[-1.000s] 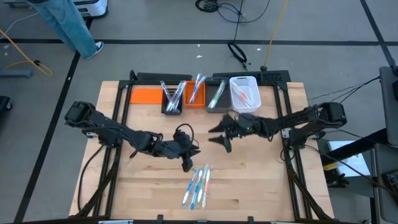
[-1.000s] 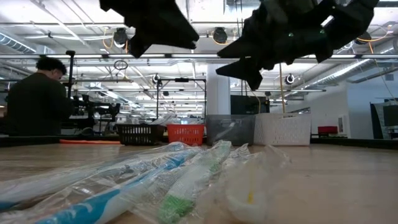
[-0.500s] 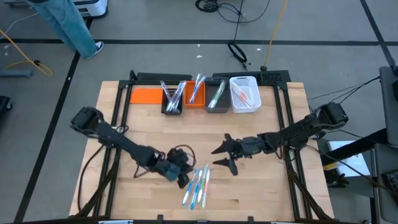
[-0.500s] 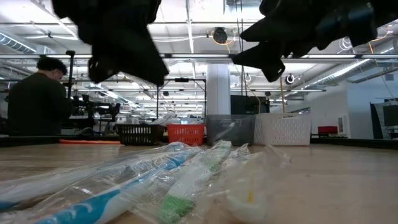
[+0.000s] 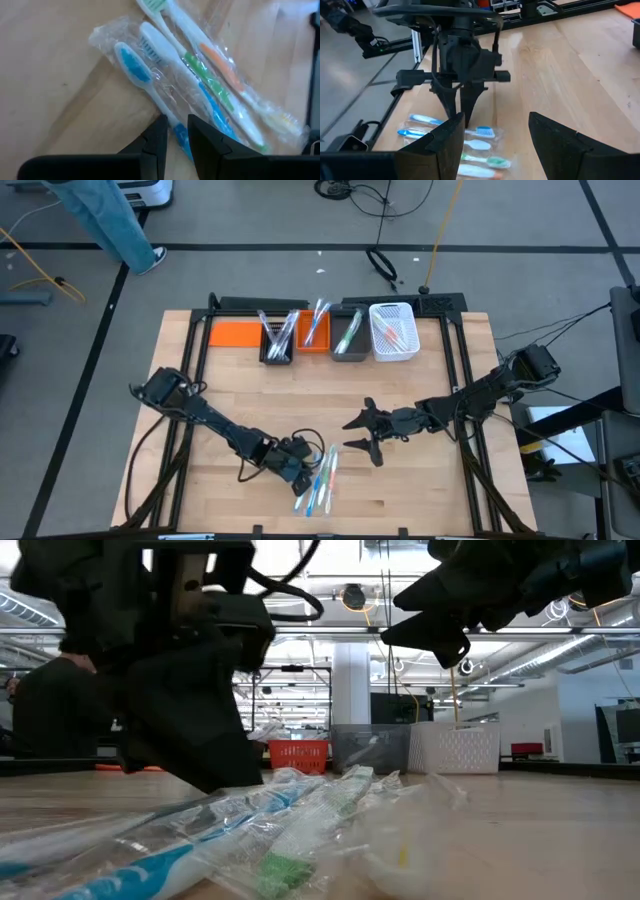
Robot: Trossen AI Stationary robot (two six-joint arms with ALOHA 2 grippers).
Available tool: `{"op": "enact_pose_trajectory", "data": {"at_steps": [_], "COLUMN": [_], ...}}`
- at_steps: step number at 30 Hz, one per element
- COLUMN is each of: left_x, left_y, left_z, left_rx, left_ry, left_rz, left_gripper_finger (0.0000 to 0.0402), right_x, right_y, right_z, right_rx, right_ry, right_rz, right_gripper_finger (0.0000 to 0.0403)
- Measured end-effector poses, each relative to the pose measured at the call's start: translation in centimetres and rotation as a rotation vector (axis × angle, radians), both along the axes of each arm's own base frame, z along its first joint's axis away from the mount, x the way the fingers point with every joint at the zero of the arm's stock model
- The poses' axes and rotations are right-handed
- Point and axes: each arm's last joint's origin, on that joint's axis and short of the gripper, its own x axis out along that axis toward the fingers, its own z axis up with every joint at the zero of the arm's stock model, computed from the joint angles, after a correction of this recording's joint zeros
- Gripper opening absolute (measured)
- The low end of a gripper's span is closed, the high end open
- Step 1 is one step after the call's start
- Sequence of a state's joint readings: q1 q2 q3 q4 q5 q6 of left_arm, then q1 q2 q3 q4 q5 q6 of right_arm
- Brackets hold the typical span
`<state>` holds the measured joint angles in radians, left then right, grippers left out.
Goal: Pick & Place Toothbrushes
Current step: Put the blue toothbrush into the orange basket
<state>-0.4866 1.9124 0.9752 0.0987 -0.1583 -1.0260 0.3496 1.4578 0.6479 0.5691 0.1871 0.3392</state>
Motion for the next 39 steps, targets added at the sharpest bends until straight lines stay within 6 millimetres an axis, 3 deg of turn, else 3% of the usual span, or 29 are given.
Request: {"op": "enact_pose_trajectory", "data": {"at_steps": [7, 13, 22, 39], "left_x": [0.4, 0.4, 0.3, -2.2], "left_y": [0.4, 0.2, 0.3, -1.3], "left_z": [-0.7, -0.5, 0.1, 7.1], "left_rx": [-0.033, -0.019, 0.011, 0.223], "left_ry": [0.019, -0.002, -0.024, -0.291], "left_rz": [0.028, 0.002, -0.001, 0.042], "left_gripper_finger": [0.0075, 0.0010, 0.0001, 0.0000], "right_x": [-0.1, -0.1, -0.1, -0.1], "right_y": [0.0, 0.0, -0.1, -0.1], "right_z": [-0.3, -0.3, -0.4, -0.4], "right_rx": [-0.022, -0.025, -0.031, -0.020], "right_ry": [0.026, 0.033, 0.043, 0.041], "right_rz": [0.004, 0.004, 0.001, 0.001], "right_gripper_finger": [0.0212, 0.0212, 0.0212, 0.0212]}}
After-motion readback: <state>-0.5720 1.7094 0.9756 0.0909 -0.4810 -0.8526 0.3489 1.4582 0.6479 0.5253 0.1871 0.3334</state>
